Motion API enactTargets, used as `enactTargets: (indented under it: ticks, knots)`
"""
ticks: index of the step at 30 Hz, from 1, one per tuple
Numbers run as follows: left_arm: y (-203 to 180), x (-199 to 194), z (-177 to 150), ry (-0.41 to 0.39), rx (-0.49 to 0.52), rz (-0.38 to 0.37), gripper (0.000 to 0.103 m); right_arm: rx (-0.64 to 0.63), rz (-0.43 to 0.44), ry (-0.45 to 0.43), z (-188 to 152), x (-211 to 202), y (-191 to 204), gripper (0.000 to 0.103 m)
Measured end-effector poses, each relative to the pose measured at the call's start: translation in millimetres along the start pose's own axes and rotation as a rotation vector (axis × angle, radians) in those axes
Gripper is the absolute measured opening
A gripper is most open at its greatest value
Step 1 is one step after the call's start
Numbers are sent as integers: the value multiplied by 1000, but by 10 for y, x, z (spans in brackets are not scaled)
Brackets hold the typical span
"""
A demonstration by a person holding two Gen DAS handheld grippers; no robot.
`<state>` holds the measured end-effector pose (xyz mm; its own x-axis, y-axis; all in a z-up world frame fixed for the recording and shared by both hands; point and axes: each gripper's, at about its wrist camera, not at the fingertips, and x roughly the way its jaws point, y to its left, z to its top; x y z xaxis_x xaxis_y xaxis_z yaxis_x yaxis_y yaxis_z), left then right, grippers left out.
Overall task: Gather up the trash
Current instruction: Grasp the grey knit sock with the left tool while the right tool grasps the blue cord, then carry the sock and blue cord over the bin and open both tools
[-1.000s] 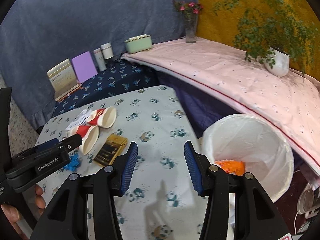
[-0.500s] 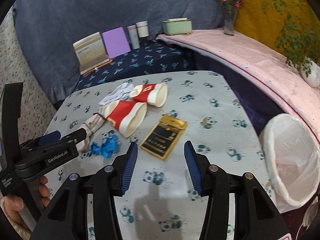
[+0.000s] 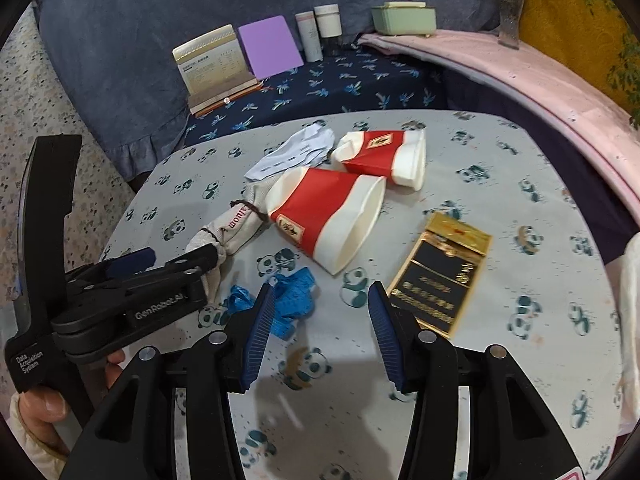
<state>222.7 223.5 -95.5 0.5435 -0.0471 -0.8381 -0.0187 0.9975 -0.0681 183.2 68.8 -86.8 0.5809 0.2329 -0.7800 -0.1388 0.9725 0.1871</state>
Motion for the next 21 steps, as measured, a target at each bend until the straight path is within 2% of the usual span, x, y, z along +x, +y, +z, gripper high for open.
enactTargets:
  ticks: [3, 5, 6, 9, 12, 14, 21]
  knots:
    - [1, 104, 11, 25, 10, -27, 65, -5, 6, 24, 17, 145, 68, 48]
    - [-4, 169, 6, 43, 14, -35, 53, -7, 5, 39, 16, 230, 90, 47]
    - [10, 209, 3, 57, 8, -42, 51, -4, 8, 46, 17, 275, 89, 47]
    - [18, 241, -8, 63, -2, -55, 38, 16, 22, 73, 10, 380, 71, 47]
    - [25, 231, -22, 59, -10, -65, 33, 23, 39, 83, -4, 435, 63, 44]
    - [12, 225, -32, 58, -9, -62, 32, 18, 53, 85, -13, 451, 84, 32]
    - [-31, 122, -67, 58, -18, -66, 29, -7, 63, 61, -27, 322, 139, 19]
